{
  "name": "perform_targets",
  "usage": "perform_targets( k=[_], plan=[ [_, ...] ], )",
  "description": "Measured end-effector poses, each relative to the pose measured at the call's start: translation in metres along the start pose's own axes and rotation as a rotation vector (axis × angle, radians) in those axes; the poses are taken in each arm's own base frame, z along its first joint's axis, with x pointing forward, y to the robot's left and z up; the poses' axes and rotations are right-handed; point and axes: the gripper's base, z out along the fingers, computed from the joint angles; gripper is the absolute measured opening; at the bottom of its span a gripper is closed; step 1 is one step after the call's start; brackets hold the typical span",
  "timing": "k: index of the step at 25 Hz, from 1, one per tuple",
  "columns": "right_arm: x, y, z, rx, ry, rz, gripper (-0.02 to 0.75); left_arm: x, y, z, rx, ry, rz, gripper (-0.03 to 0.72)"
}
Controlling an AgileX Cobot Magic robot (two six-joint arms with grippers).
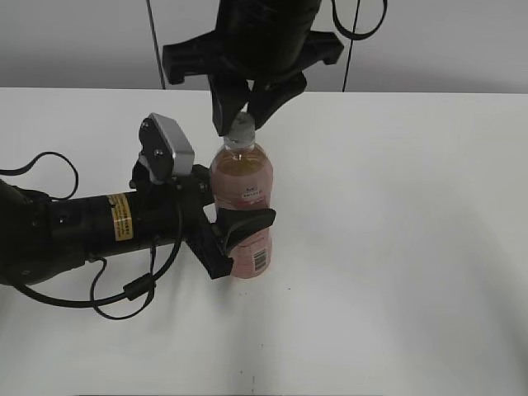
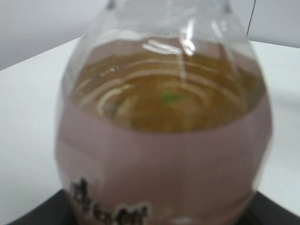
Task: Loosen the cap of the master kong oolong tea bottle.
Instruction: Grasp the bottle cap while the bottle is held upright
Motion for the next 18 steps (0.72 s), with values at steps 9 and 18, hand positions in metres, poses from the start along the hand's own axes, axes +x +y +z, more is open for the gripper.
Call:
perform_targets(
  k=[9, 18],
  plan=[
    [0.0000, 0.0004, 0.0000, -0.004, -0.002, -0.738, 0.272, 0.0000, 0.0000, 0.0000, 0.000, 0.000, 0.001, 0.385],
    [0.0002, 0.0008, -0.0005, -0.007, -0.004, -1.178, 0.272, 0.0000, 0.0001, -0.0001, 0.001, -0.001, 0.002, 0.385]
  ],
)
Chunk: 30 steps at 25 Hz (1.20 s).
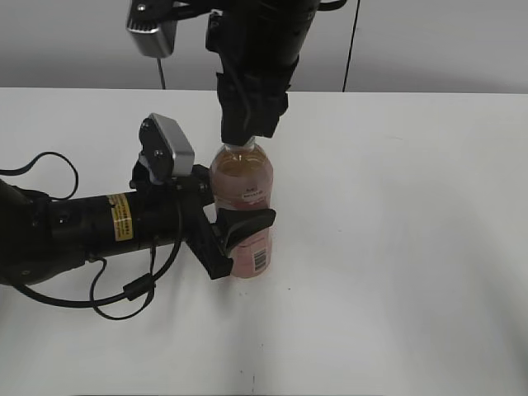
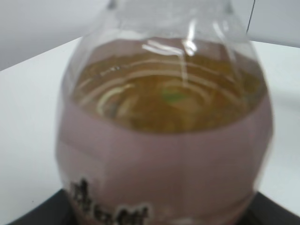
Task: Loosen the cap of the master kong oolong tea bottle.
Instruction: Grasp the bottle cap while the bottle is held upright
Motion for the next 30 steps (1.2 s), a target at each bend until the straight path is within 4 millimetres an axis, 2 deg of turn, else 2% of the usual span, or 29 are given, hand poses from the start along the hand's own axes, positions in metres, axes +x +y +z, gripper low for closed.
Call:
perform_targets(
  k=[8, 14, 23, 26, 30],
  plan=[
    [-0.001, -0.001, -0.004, 0.004, -0.003, -0.017, 0.272, 0.000, 0.000, 0.000, -0.002, -0.004, 0.005, 0.385],
    [-0.006, -0.004, -0.015, 0.023, -0.028, -0.021, 0.272, -0.008, 0.002, -0.001, -0.013, -0.043, 0.012, 0.385],
    [-0.006, -0.004, -0.015, 0.019, -0.032, 0.029, 0.272, -0.008, 0.003, -0.001, -0.015, -0.043, 0.011, 0.385],
    [-0.008, -0.005, -0.018, 0.032, -0.047, 0.082, 0.330, -0.005, 0.003, -0.001, -0.018, -0.012, 0.012, 0.385],
    [-0.010, -0.006, -0.027, 0.054, -0.073, 0.187, 0.445, -0.002, 0.003, -0.001, -0.023, 0.008, 0.006, 0.385]
  ],
)
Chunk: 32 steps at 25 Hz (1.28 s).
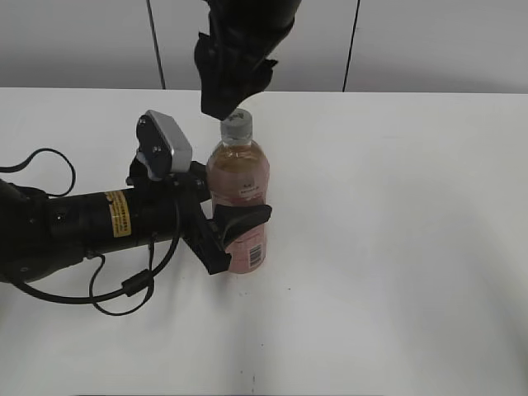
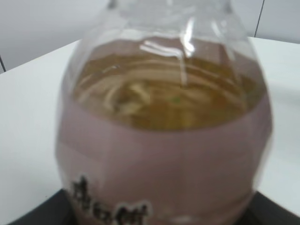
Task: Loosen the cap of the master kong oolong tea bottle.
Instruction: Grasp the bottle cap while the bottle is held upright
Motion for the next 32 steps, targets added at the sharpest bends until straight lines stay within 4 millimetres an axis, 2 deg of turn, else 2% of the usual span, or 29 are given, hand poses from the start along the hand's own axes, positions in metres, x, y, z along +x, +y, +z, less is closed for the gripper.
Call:
perform_targets(
  k=[3, 8, 11, 19, 26, 32],
  plan=[
    [0.000, 0.000, 0.000, 0.000, 0.000, 0.159, 0.485, 0.000, 0.000, 0.000, 0.000, 0.000, 0.000, 0.385],
    [0.000, -0.001, 0.000, 0.008, 0.002, 0.732, 0.498, 0.000, 0.000, 0.000, 0.000, 0.000, 0.000, 0.385],
    [0.001, -0.001, 0.000, 0.012, 0.003, 0.925, 0.500, 0.000, 0.000, 0.000, 0.000, 0.000, 0.000, 0.385],
    [0.004, -0.004, 0.000, 0.063, 0.017, 1.055, 0.501, 0.000, 0.000, 0.000, 0.000, 0.000, 0.000, 0.385],
    [0.012, 0.002, 0.013, 0.044, 0.071, 1.102, 0.501, 0.000, 0.000, 0.000, 0.000, 0.000, 0.000, 0.385],
    [0.011, 0.003, 0.014, 0.032, 0.072, 1.110, 0.501, 0.000, 0.000, 0.000, 0.000, 0.000, 0.000, 0.385]
  ],
)
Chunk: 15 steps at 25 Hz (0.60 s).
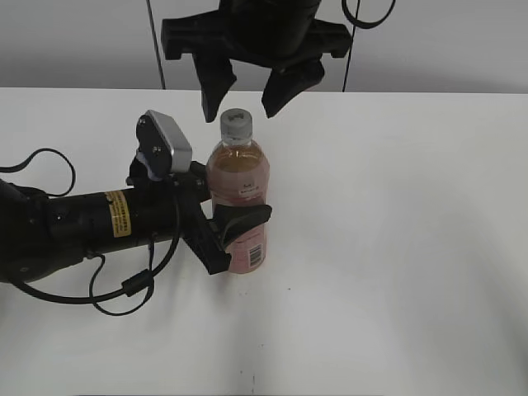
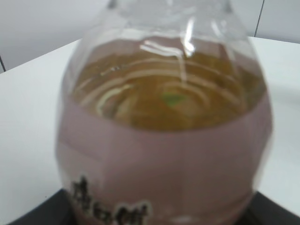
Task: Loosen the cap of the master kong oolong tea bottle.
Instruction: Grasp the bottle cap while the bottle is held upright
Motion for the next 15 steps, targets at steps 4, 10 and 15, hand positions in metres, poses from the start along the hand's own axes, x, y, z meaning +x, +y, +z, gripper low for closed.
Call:
perform_targets(
  k=[4, 10, 15],
  plan=[
    [0.001, 0.000, 0.003, 0.001, 0.010, 0.002, 0.494, 0.000, 0.000, 0.000, 0.000, 0.000, 0.000, 0.385],
    [0.001, -0.001, 0.005, 0.003, 0.014, 0.003, 0.475, 0.000, 0.000, 0.000, 0.000, 0.000, 0.000, 0.385],
    [0.001, -0.001, 0.014, 0.006, 0.036, 0.006, 0.443, 0.000, 0.000, 0.000, 0.000, 0.000, 0.000, 0.385]
  ],
)
